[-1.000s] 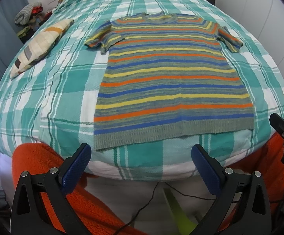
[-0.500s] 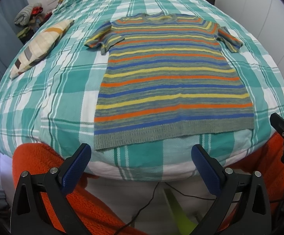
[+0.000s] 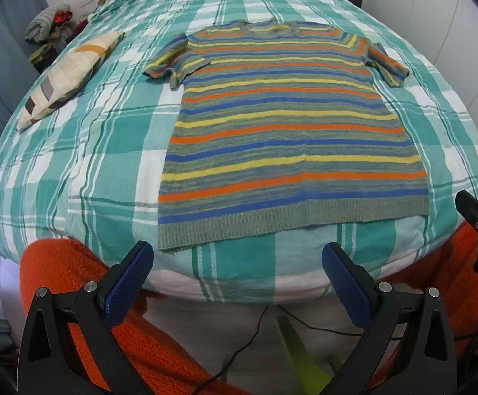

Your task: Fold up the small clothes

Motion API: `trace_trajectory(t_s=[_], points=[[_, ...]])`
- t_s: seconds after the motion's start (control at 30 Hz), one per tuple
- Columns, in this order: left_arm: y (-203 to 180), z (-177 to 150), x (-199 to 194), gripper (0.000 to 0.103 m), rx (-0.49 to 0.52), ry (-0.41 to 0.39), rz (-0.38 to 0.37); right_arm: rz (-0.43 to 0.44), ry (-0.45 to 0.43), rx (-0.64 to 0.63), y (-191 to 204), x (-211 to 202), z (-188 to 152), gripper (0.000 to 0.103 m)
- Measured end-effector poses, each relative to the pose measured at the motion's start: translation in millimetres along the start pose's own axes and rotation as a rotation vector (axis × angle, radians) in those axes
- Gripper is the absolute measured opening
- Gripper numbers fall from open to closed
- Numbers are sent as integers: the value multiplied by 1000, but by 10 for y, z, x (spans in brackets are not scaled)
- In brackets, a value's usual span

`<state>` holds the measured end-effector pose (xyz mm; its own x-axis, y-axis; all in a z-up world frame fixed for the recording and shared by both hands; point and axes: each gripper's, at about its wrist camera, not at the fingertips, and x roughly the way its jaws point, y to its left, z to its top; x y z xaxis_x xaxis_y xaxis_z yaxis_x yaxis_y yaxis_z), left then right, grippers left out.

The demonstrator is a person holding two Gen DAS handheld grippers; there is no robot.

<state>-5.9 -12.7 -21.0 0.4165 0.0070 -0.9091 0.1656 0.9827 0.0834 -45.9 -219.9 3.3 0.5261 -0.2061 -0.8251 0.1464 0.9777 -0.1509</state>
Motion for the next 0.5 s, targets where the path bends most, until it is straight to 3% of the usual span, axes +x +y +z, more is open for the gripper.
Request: trace_trajectory(t_s=[0.33, 0.5], points=[[86, 14, 94, 102, -4, -3, 13, 14, -1, 9, -18, 9, -8, 103], [647, 98, 494, 102, -153, 66, -6, 171, -7, 179, -516, 194, -1, 103]])
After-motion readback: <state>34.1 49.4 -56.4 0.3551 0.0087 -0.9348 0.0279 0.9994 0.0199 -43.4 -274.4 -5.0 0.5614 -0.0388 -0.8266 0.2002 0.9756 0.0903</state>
